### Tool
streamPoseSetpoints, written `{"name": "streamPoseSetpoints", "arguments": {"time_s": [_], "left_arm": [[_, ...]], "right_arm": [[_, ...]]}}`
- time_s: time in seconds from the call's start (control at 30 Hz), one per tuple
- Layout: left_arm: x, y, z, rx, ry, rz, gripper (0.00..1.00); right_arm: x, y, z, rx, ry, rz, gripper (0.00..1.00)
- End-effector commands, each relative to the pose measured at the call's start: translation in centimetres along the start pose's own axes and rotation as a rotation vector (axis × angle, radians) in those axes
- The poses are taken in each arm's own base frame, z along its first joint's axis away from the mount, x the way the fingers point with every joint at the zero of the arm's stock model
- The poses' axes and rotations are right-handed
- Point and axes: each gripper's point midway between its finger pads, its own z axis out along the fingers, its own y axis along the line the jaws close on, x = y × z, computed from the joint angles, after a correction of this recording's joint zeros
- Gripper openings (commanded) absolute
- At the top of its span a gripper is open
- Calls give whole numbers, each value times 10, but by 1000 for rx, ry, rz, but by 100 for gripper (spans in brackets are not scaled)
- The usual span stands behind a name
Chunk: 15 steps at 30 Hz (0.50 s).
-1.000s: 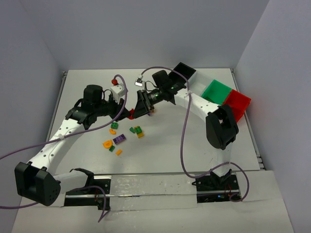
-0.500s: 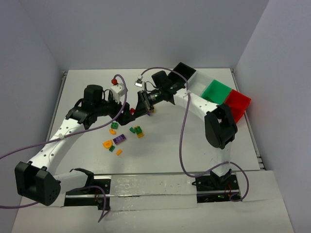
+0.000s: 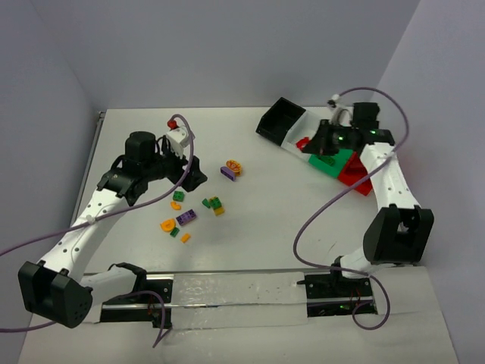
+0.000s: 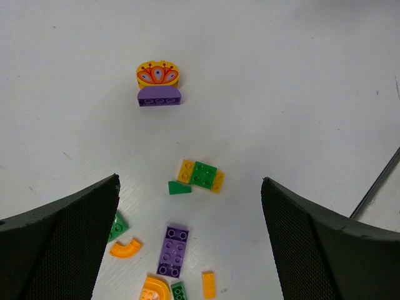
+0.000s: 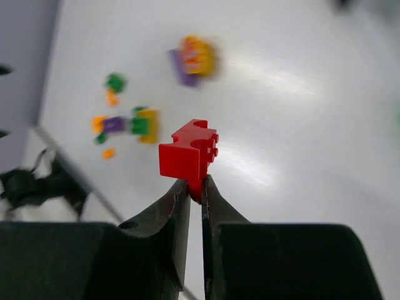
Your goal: Sort the legos into containers by color
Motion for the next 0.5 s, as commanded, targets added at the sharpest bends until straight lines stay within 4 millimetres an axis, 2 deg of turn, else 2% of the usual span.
{"name": "streamPoseSetpoints", "arguments": {"time_s": [0.0,0.07,0.2,0.27,0.47], "left_arm": [[-16,11,9,-41,-14,3,99],[-13,15,15,-50,12,-9,99],[-16,21,18,-80,-7,-12,99],[-17,23,19,-92,-12,-20,99],[-13,23,20,-94,15,-24,99]], "right_arm": [[7,-88,-72,401,-5,-57,0],[4,-124,-99,536,2,-53,0],[2,-177,-130,712,37,-33,0],[-1,-195,-137,772,41,-24,0],[-5,-239,-133,837,89,4,0]]}}
